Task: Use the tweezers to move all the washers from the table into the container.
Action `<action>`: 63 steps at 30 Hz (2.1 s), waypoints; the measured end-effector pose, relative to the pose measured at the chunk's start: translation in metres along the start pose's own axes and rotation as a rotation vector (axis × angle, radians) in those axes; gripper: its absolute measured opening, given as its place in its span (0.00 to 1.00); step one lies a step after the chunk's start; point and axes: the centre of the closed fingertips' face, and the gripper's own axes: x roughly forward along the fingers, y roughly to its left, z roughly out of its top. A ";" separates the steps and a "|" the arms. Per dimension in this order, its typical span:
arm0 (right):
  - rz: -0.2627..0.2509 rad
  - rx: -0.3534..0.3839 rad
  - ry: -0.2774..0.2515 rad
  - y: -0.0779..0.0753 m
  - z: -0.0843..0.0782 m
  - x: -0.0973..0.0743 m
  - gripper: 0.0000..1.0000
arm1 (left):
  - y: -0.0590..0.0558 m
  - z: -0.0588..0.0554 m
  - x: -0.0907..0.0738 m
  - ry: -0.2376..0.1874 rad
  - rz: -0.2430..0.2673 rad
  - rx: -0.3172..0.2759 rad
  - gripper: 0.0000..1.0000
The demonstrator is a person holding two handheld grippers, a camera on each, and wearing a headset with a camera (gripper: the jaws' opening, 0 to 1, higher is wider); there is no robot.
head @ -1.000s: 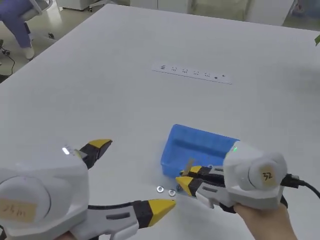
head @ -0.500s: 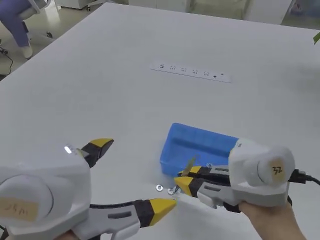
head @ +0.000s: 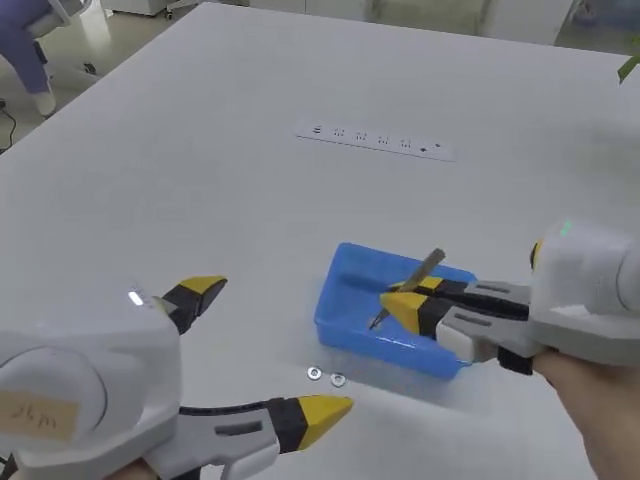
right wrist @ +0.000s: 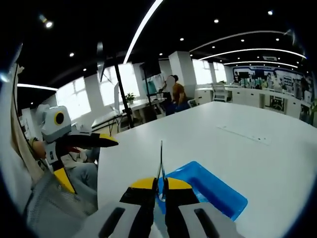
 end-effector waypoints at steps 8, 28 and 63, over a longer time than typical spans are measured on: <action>-0.162 0.137 0.070 -0.058 -0.029 0.011 0.03 | -0.003 0.004 0.005 -0.001 -0.029 0.012 0.96; -0.148 0.189 0.128 -0.058 -0.052 0.024 0.03 | -0.001 0.001 0.006 0.013 -0.017 0.009 0.95; 0.138 -0.058 0.188 0.042 -0.069 0.042 0.03 | -0.010 -0.003 0.004 0.025 -0.037 0.027 0.95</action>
